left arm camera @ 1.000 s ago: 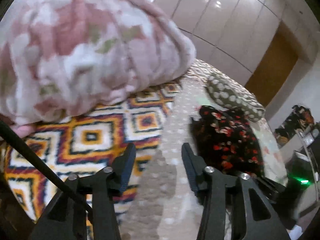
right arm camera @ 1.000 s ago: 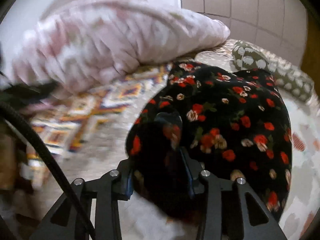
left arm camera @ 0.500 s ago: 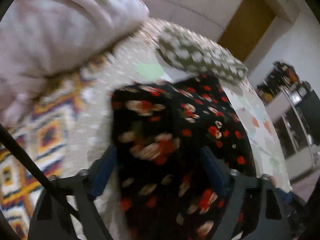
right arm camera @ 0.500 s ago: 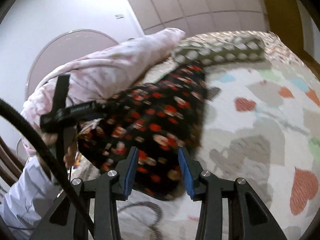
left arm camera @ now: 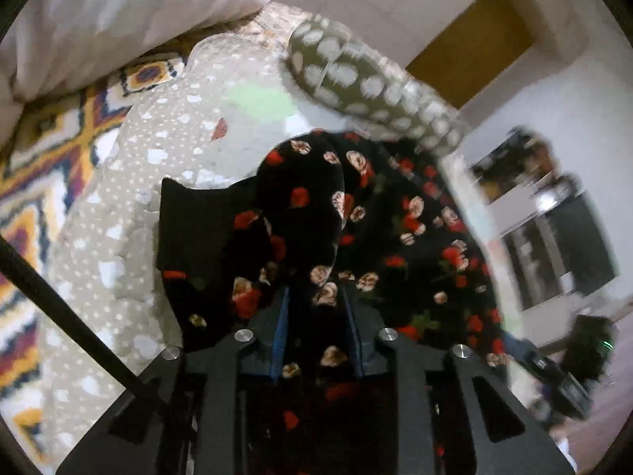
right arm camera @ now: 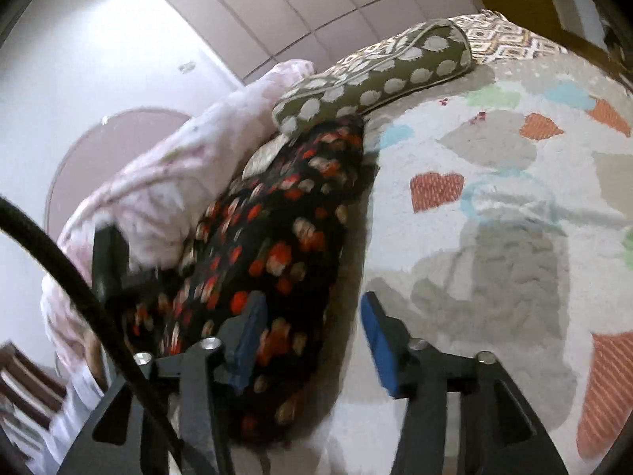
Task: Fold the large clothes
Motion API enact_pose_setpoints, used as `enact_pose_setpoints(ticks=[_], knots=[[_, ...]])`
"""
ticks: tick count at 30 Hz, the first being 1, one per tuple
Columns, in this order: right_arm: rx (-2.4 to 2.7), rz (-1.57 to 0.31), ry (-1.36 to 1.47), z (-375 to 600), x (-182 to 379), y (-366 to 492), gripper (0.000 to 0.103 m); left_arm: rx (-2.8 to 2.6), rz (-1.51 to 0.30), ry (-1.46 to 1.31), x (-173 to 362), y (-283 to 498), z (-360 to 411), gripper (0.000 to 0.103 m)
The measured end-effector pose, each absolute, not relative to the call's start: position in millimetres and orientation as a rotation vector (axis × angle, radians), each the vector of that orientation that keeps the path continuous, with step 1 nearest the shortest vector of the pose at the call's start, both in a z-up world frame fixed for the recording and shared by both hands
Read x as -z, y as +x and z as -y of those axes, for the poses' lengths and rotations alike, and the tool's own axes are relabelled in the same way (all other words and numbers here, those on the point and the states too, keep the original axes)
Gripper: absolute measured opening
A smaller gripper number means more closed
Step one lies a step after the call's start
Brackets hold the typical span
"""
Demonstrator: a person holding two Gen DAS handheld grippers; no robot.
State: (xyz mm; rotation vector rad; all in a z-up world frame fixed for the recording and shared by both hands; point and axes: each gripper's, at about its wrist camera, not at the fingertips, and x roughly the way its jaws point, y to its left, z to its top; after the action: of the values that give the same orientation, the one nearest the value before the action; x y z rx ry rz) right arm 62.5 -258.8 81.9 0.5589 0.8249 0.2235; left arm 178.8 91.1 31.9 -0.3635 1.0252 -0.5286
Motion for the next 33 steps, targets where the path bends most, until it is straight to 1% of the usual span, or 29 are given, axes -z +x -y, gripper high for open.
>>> enact_pose_setpoints(ticks=[2, 4, 5, 6, 7, 8, 10, 11, 12, 13, 15, 17, 18, 22, 24, 26, 29, 30, 31, 32, 33], knots=[[-0.241, -0.831, 0.626, 265, -70, 84, 0.072, 0.535, -1.017, -0.384, -30, 179, -94, 0.028], [-0.260, -0.849, 0.705, 269, -55, 102, 0.072, 0.537, -1.005, -0.370, -29, 179, -93, 0.028], [-0.290, -0.856, 0.745, 269, -47, 110, 0.075, 0.539, -1.002, -0.363, -29, 179, -92, 0.028], [-0.333, -0.864, 0.794, 268, -38, 121, 0.080, 0.540, -0.996, -0.358, -28, 178, -92, 0.028], [-0.358, -0.863, 0.831, 266, -30, 129, 0.083, 0.543, -0.992, -0.361, -27, 178, -92, 0.029], [-0.380, -0.862, 0.862, 264, -24, 135, 0.089, 0.548, -0.987, -0.371, -25, 179, -93, 0.029], [-0.441, -0.890, 0.934, 254, -8, 151, 0.091, 0.555, -0.978, -0.387, -26, 175, -95, 0.029], [-0.435, -0.901, 0.922, 245, -4, 159, 0.092, 0.551, -0.971, -0.399, -24, 175, -97, 0.029], [-0.431, -0.902, 0.890, 237, -6, 163, 0.089, 0.544, -0.967, -0.408, -25, 172, -99, 0.029], [-0.458, -0.926, 0.890, 227, -6, 171, 0.084, 0.529, -0.963, -0.421, -24, 169, -100, 0.029], [-0.464, -0.936, 0.957, 228, -8, 175, 0.057, 0.508, -0.961, -0.455, -24, 167, -101, 0.029], [-0.462, -0.919, 0.932, 231, -20, 171, 0.048, 0.493, -0.964, -0.452, -29, 165, -92, 0.029], [-0.463, -0.909, 0.906, 233, -29, 168, 0.046, 0.492, -0.963, -0.437, -34, 162, -84, 0.028], [-0.458, -0.826, 0.829, 263, -75, 142, 0.045, 0.563, -0.962, -0.408, -51, 154, -39, 0.028], [-0.423, -0.790, 0.791, 289, -92, 123, 0.045, 0.619, -0.972, -0.417, -54, 149, -12, 0.028], [-0.348, -0.783, 0.722, 311, -100, 112, 0.046, 0.621, -0.993, -0.368, -50, 145, 14, 0.028], [-0.204, -0.875, 0.669, 337, -82, 103, 0.055, 0.583, -1.036, -0.278, -36, 135, 44, 0.028], [-0.180, -0.915, 0.681, 341, -70, 104, 0.059, 0.577, -1.035, -0.286, -37, 131, 44, 0.028], [-0.153, -0.956, 0.690, 343, -58, 105, 0.061, 0.581, -1.036, -0.299, -40, 126, 42, 0.029], [-0.123, -0.978, 0.691, 345, -50, 104, 0.064, 0.588, -1.037, -0.306, -46, 120, 40, 0.030], [-0.114, -0.966, 0.693, 345, -50, 101, 0.066, 0.579, -1.030, -0.295, -54, 112, 34, 0.033]])
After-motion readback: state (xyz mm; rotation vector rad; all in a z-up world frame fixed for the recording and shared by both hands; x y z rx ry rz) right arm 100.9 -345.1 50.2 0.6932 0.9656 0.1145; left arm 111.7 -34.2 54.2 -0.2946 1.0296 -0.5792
